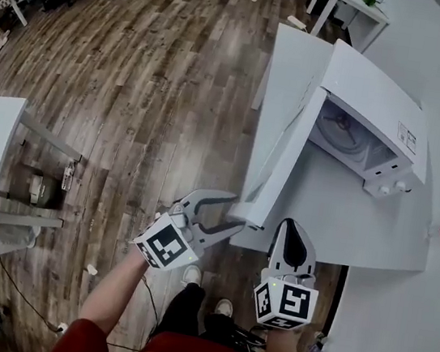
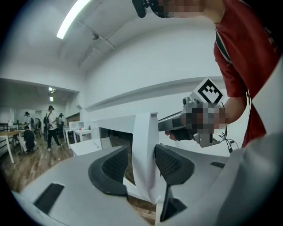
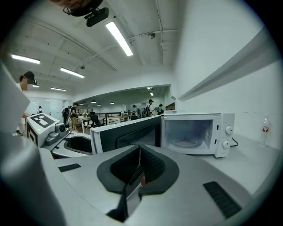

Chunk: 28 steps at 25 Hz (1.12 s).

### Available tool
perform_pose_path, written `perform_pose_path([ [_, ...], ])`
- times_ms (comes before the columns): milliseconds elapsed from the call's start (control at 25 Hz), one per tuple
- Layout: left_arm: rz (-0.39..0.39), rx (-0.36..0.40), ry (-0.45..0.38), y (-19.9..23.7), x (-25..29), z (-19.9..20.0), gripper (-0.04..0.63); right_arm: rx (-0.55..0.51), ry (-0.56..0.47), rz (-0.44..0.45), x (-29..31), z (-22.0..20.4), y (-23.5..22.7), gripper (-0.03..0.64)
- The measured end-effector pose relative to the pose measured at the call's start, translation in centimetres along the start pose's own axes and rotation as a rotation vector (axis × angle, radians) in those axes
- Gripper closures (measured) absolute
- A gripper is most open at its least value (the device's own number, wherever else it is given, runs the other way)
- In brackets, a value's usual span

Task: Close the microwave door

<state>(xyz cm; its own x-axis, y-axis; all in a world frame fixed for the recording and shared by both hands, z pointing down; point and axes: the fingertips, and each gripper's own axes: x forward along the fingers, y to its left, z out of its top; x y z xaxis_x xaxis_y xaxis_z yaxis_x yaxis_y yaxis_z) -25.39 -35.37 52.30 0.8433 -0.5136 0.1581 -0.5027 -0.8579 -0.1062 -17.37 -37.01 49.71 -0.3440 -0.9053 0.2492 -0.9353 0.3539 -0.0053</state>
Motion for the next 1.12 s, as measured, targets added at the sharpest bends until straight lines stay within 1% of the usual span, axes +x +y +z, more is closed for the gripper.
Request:
perform_pose_path([
  [120,-0.066,0.004,-0.01,-0.3,0.3,-0.1,0.4,-0.001,0.012,-0.025,0.1,-0.4,-0.4,0.588],
  [280,-0.139,0.017,-0.004,-0.7,0.6,-0.1,0.42,-0.007,0.018,-0.053,0.1,-0.5,-0.8,0.588],
  [400,-0.179,0.022,-0.019,-1.0,1.0,0.1,0.425,-0.012,0.021,-0.075,0.0,-0.5,-1.2,0.588],
  [560,-0.213,0.016,-0.008,-1.4,1.4,-0.1,0.43,-0.011,0.019,-0.102,-0.3,-0.3,-1.6,0.588],
  [720,-0.222,0.018,-0.01,-2.1,2.1,0.2,0.431,-0.004,0.0,-0.126,-0.8,0.2,-2.5,0.588],
  [880,-0.191,0.023,-0.047,-3.3,3.4,0.9,0.433,0.012,-0.016,-0.151,-1.6,0.2,-4.1,0.588],
  [1120,-0.163,0.035,-0.043,-5.0,6.0,1.4,0.433,0.047,-0.043,-0.191,-3.0,-0.4,-8.0,0.588],
])
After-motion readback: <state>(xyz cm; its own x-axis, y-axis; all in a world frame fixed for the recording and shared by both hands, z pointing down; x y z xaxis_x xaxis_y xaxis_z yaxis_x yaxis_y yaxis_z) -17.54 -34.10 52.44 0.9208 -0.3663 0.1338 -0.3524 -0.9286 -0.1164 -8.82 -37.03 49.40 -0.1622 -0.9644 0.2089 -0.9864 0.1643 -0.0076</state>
